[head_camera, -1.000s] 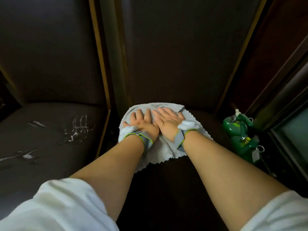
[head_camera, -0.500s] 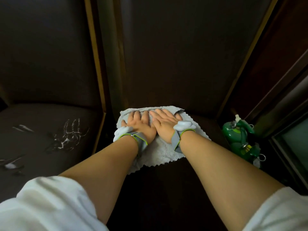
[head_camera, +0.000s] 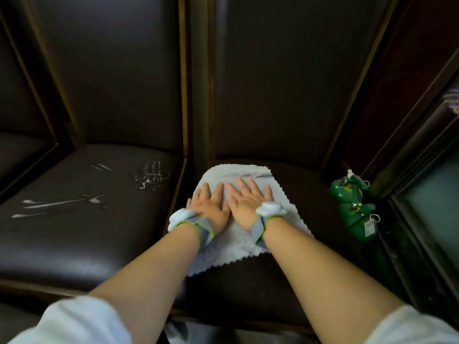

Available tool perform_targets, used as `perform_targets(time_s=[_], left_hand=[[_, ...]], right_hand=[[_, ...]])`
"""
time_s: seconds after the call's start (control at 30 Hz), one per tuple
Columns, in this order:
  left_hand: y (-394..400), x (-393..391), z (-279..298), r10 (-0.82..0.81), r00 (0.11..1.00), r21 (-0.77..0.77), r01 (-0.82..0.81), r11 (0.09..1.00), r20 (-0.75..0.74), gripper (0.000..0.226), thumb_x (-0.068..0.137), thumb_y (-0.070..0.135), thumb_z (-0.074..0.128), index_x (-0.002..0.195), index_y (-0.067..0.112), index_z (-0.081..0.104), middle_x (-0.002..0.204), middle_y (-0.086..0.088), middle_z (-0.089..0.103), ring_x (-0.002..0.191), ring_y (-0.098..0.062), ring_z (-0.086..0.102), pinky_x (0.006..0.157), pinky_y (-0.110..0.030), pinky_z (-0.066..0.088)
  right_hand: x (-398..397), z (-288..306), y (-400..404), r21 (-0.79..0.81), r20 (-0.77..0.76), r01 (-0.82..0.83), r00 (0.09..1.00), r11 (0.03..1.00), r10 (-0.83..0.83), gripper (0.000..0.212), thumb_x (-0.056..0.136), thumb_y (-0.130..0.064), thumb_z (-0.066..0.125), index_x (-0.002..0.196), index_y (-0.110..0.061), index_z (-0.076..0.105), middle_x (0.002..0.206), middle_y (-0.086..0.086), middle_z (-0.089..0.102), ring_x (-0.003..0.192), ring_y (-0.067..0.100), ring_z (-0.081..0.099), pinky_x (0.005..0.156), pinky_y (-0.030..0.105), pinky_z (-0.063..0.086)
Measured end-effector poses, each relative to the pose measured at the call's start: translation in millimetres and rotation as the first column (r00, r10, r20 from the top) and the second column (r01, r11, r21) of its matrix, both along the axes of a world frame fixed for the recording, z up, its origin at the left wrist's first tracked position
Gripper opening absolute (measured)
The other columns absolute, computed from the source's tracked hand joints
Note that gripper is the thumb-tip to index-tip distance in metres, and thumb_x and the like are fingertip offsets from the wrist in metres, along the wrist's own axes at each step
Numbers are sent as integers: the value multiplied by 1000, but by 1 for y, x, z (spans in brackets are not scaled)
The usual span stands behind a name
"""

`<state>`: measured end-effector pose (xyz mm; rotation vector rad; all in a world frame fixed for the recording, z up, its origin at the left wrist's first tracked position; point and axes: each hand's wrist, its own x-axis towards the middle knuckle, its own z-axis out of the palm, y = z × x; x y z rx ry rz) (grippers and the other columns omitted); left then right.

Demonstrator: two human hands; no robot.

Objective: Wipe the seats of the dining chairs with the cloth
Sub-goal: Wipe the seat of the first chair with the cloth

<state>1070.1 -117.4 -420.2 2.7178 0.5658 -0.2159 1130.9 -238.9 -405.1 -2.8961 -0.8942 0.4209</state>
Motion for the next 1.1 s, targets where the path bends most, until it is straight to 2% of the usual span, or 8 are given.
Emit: perform_targets(time_s=[0.17, 0.27, 0.5, 0.63, 0.77, 0.93, 1.0, 1.1], left_hand=[[-13, -93, 6, 51, 996, -72, -46, 996, 70, 67, 91, 62, 25, 149, 43, 0, 159, -11, 6, 145, -29, 11, 119, -38, 12], [-23, -143, -5, 62, 990, -22, -59, 998, 126, 73, 81, 66, 15, 149, 41, 3, 158, -15, 12, 143, -30, 15, 118, -36, 13], [-25, -169, -20, 48, 969, 25, -56, 998, 240, 78, 76, 61, 25, 150, 37, 13, 152, -20, 24, 136, -33, 26, 113, -37, 20], [-22, -174, -22, -106, 964, 120, 78, 990, 244, 81, 81, 73, 26, 151, 32, 16, 151, -30, 19, 139, -42, 24, 113, -48, 27], [-18, -177, -22, -319, 923, 273, 257, 927, 216, 96, 81, 82, 22, 150, 15, 22, 151, -32, 20, 139, -48, 21, 110, -59, 28], [-48, -159, -13, -373, 924, 368, 322, 873, 78, 105, 75, 84, 21, 150, 10, 24, 154, -23, 23, 140, -46, 21, 109, -63, 25], [-67, -148, -8, -393, 919, 409, 350, 843, 24, 110, 70, 85, 17, 151, 11, 16, 156, -21, 17, 143, -44, 15, 111, -62, 19], [-95, -131, -3, -468, 883, 442, 437, 783, -42, 111, 68, 86, 7, 150, 14, -14, 159, -18, -9, 145, -39, -8, 115, -59, 2]], right_hand=[[-80, 1, -19, 83, 29, -111, 994, 990, 109, 52, 99, -47, 7, 150, -43, -5, 161, -11, -8, 148, 17, -13, 115, 55, -12], [-127, -3, -31, 84, 74, -153, 986, 985, 147, 54, 99, -48, 7, 150, -40, -7, 161, -9, -9, 147, 19, -15, 114, 56, -13], [-152, -8, -42, 64, 156, -248, 959, 967, 236, 55, 96, -56, 8, 148, -46, -9, 162, -6, -9, 147, 24, -17, 113, 59, -13], [-144, -7, -59, 65, 186, -377, 914, 924, 360, 64, 92, -67, 14, 149, -44, -3, 162, -2, -6, 147, 25, -15, 115, 56, -12], [-135, -11, -76, 21, 194, -475, 865, 880, 462, 83, 83, -79, 27, 150, -40, -3, 162, 1, -10, 147, 26, -18, 116, 56, -9], [-133, -23, -103, 13, 283, -398, 881, 917, 379, 94, 75, -82, 37, 151, -38, 3, 162, 1, 0, 149, 28, -8, 117, 58, -2], [-133, -22, -121, 14, 299, -335, 901, 942, 316, 95, 73, -83, 36, 151, -37, 7, 162, 2, 6, 149, 29, -2, 117, 59, 3], [-133, -23, -155, 10, 302, -252, 923, 968, 237, 95, 72, -81, 36, 151, -36, 9, 162, 1, 9, 149, 27, 1, 117, 57, 6]])
